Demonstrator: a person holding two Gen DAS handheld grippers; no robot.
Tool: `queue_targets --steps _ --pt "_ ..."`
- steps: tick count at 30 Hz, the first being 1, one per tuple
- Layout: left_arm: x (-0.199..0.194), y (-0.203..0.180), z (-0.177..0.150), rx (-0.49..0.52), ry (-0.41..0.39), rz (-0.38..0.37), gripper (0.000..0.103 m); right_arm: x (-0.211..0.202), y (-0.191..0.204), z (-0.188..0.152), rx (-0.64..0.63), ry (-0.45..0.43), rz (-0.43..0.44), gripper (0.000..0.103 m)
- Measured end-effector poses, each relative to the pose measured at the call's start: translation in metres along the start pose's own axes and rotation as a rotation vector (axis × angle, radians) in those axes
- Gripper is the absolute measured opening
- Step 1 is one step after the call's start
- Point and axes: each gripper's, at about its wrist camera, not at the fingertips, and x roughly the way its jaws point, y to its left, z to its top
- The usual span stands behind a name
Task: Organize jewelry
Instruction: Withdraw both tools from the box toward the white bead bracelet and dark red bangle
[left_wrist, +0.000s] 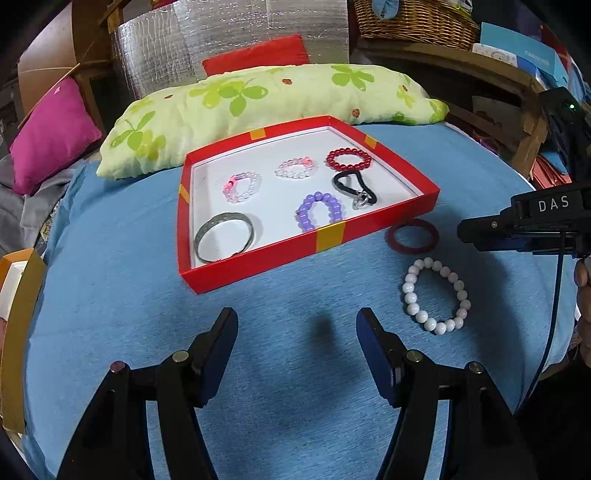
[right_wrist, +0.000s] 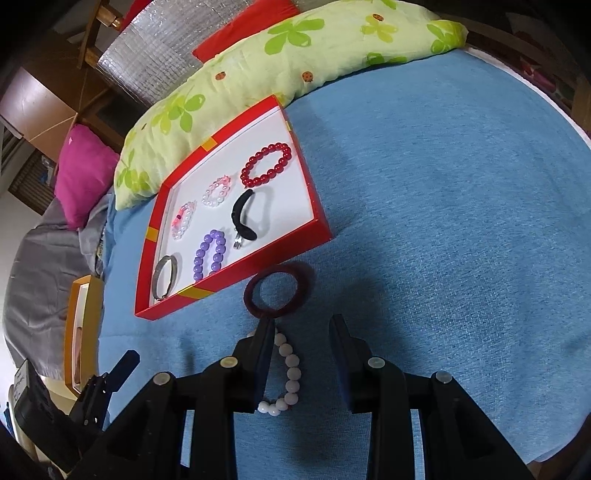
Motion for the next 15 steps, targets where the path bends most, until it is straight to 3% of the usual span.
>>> queue_targets --steps 7,15 --pt "0.004 -0.017 0.005 0.017 0.006 -0.035 0.068 -0.002 -0.002 0.0 0.004 0.003 0.004 0.034" --pt "0.012 -0.045 0.006 0.019 0.041 -0.174 0.079 -0.004 -0.009 0.002 0.02 0.004 0.0 0.038"
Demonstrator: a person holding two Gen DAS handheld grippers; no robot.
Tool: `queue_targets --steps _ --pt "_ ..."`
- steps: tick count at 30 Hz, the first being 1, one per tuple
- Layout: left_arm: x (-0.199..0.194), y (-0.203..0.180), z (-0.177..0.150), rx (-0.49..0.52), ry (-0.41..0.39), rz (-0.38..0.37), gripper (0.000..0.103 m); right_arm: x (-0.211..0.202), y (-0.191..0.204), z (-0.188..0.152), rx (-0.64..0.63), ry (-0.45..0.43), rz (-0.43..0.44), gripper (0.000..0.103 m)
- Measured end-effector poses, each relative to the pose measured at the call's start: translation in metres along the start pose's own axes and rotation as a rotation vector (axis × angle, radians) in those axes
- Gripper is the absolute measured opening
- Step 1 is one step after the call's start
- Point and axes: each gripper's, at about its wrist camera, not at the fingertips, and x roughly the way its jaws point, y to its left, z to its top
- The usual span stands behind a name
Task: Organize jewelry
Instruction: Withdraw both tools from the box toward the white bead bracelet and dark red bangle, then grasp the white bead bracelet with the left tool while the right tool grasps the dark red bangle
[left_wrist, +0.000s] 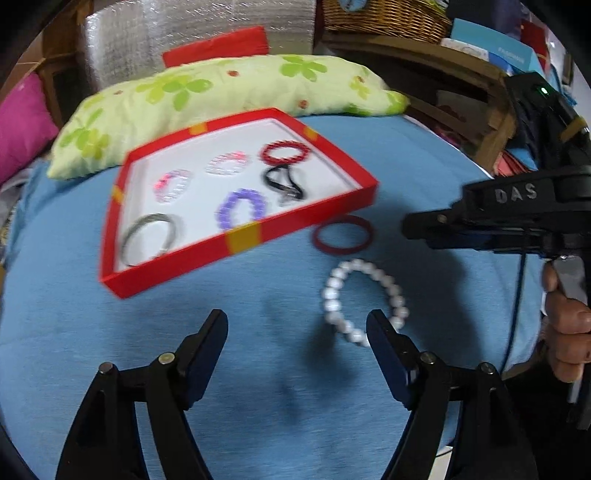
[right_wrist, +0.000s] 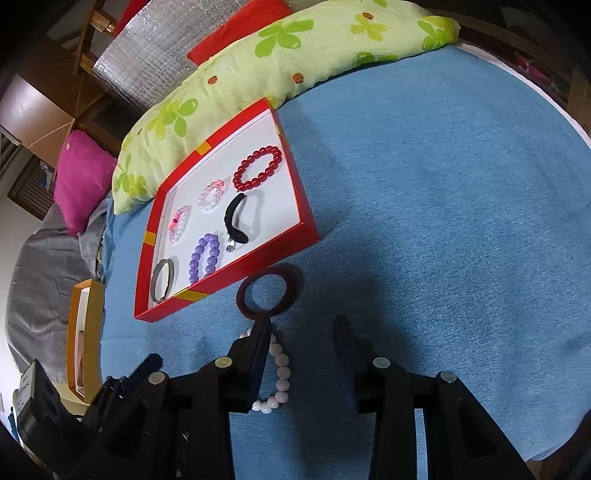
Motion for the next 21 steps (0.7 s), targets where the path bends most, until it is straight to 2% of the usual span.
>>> queue_targets --steps 8,15,18,20,21 --pt "0.027 -0.018 0.003 -0.057 0.047 -0.065 0.08 -0.005 -0.01 0.003 0.029 -0.02 -0.012 0.038" --pt "0.033 -0.029 0.0 -0.02 0.005 -0.022 0.08 -0.004 -0.007 0.003 0.032 -0.032 -0.009 0.038" --pt "0.03 -0.022 -0.001 -0.028 0.003 -0.019 0.068 -0.001 -0.002 0.003 0.023 -0.034 -0.009 0.038" --pt "0.027 -0.014 -0.002 -0.036 0.004 -0.014 0.052 0.001 0.0 0.002 0.019 -0.034 -0.005 0.038" --pt "0.025 -0.009 -0.002 -0.047 0.008 -0.02 0.051 0.003 0.001 0.003 0.018 -0.035 -0.001 0.038"
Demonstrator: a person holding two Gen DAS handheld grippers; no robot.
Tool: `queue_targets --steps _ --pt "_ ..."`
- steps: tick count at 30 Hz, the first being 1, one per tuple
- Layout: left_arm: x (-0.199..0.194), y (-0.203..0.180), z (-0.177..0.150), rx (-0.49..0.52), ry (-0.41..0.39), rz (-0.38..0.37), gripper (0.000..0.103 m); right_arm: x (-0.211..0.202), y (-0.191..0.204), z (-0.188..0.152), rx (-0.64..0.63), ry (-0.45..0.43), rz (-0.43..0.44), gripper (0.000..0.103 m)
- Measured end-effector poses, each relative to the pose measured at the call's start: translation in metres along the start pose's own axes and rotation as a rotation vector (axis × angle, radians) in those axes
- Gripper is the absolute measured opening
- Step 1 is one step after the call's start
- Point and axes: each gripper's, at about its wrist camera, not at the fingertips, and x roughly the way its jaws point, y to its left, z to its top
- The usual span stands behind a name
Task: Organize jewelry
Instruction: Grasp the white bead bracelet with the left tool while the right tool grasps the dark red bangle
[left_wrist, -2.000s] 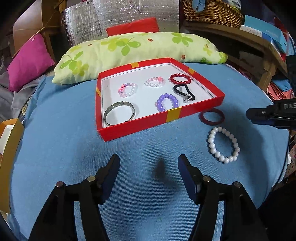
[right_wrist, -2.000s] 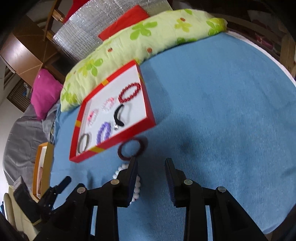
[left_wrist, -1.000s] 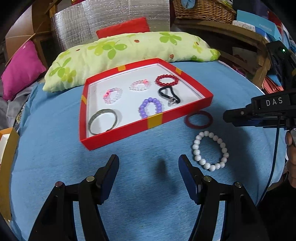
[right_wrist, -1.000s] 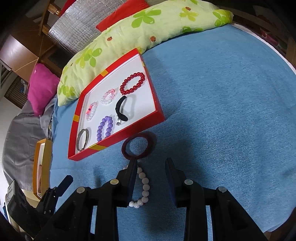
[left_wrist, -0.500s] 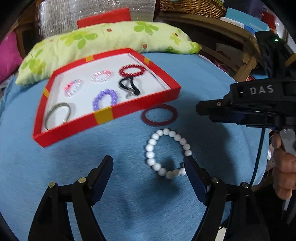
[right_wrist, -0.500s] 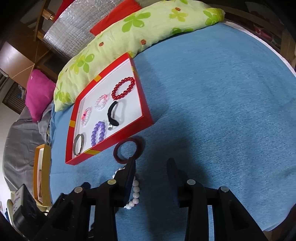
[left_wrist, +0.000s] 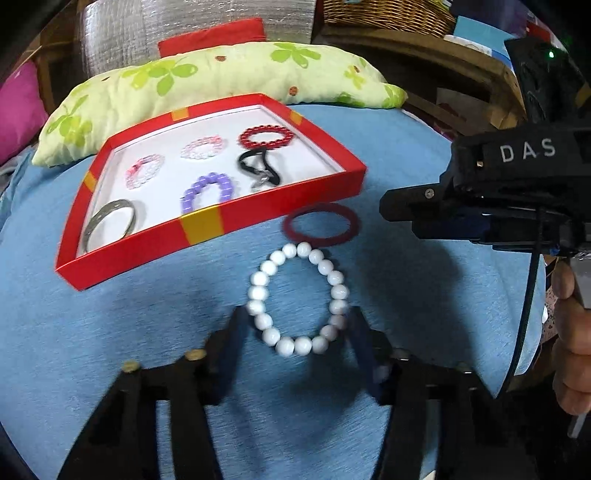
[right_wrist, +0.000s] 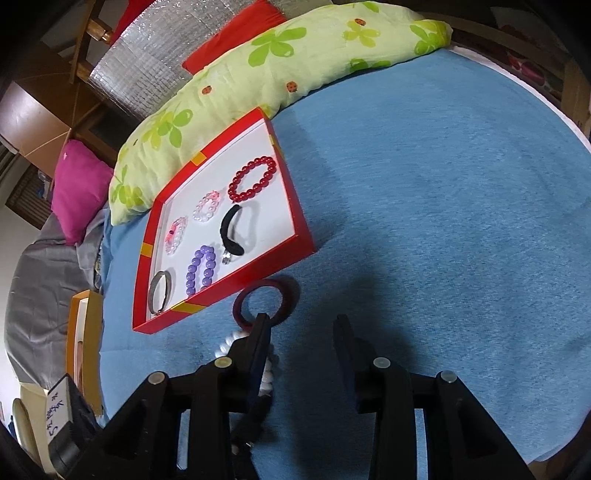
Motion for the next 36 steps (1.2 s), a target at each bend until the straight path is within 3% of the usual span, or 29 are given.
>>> queue_targets --steps 7,16,18,21,24,29,36 --pt "-0.009 0.022 -0.006 -0.021 0.02 0.008 0.05 0.02 0.018 0.002 -0.018 0.008 -0.005 0.038" --pt "-0.022 0.066 -0.016 -0.087 0.042 0.044 0.05 0.045 0.037 0.004 -0.11 -0.038 -0.143 0.038" --pt "-0.024 0.076 -0.018 -0.109 0.05 0.045 0.05 0.046 0.042 0.001 -0.152 -0.057 -0.201 0.021" --pt "-0.025 0.083 -0.021 -0.13 0.061 0.026 0.055 0.048 0.049 -0.005 -0.225 -0.078 -0.274 0.016" --pt "-0.025 0.084 -0.021 -0.13 0.07 0.021 0.061 0.045 0.053 -0.011 -0.254 -0.064 -0.242 0.013" --pt "-0.028 0.09 -0.024 -0.152 0.073 0.028 0.062 0.039 0.053 -0.025 -0.263 0.026 -0.077 0.013" --pt "-0.029 0.097 -0.025 -0.177 0.075 0.016 0.064 0.039 0.048 -0.036 -0.296 0.063 -0.064 0.015"
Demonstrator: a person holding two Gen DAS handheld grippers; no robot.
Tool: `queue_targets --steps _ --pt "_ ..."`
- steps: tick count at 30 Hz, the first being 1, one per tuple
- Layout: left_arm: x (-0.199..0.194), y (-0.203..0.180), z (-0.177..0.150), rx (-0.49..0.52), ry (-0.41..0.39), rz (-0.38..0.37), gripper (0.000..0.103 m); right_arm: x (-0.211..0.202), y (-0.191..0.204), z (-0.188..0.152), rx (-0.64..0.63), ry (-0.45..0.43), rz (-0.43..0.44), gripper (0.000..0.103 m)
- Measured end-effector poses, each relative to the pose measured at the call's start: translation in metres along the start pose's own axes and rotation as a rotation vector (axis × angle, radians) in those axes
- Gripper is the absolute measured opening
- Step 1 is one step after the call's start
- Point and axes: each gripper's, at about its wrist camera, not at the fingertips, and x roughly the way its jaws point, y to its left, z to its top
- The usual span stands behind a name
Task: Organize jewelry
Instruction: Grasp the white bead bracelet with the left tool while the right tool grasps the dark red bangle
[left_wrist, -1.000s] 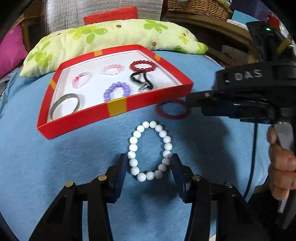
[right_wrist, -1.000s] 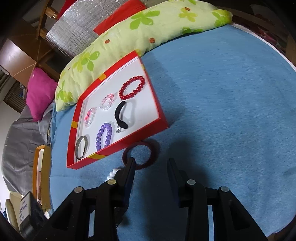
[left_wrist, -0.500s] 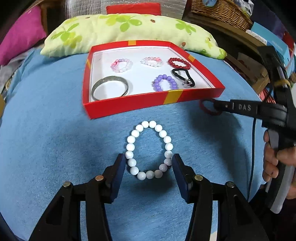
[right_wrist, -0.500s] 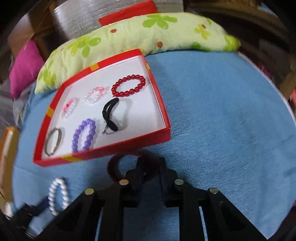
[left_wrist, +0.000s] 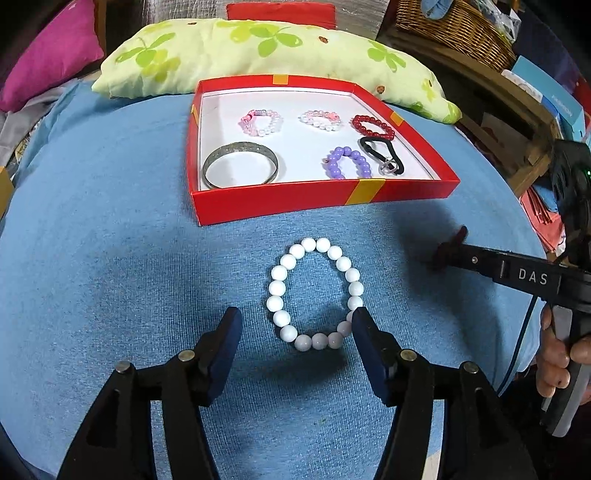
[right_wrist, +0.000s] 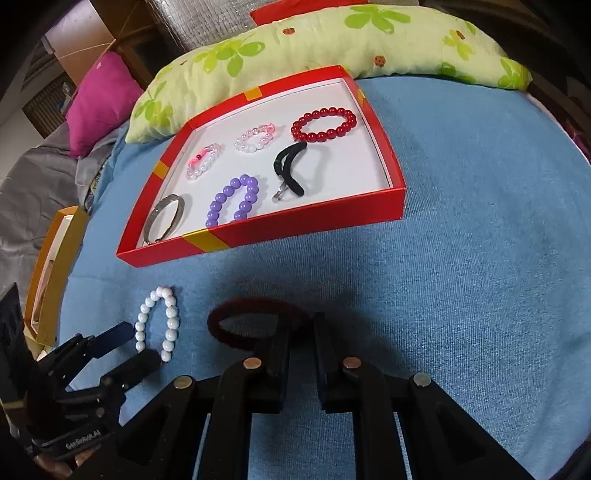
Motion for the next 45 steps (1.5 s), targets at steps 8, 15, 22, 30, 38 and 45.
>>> queue_targets --steps 8,15,22,30,38,45 --pt "0.003 -0.005 0.001 0.007 0.004 0.008 0.07 0.003 0.007 -0.007 -0.023 -0.049 -0.046 0.017" --pt "0.003 -0.005 0.002 0.003 0.007 0.009 0.07 0.0 0.002 -0.008 -0.01 -0.055 0.03 0.039" --pt "0.004 -0.008 0.003 0.018 0.01 0.011 0.07 -0.016 0.007 -0.008 -0.023 -0.093 0.062 0.057" --pt "0.007 -0.014 0.002 0.043 0.008 0.04 0.072 -0.018 0.004 -0.005 -0.029 -0.121 -0.003 0.036" --pt "0.008 -0.013 0.003 0.043 0.014 0.036 0.074 -0.006 0.008 -0.005 -0.036 -0.119 -0.073 0.036" --pt "0.007 -0.015 0.004 0.037 0.004 0.041 0.074 0.001 0.02 -0.009 -0.121 -0.116 -0.115 0.008"
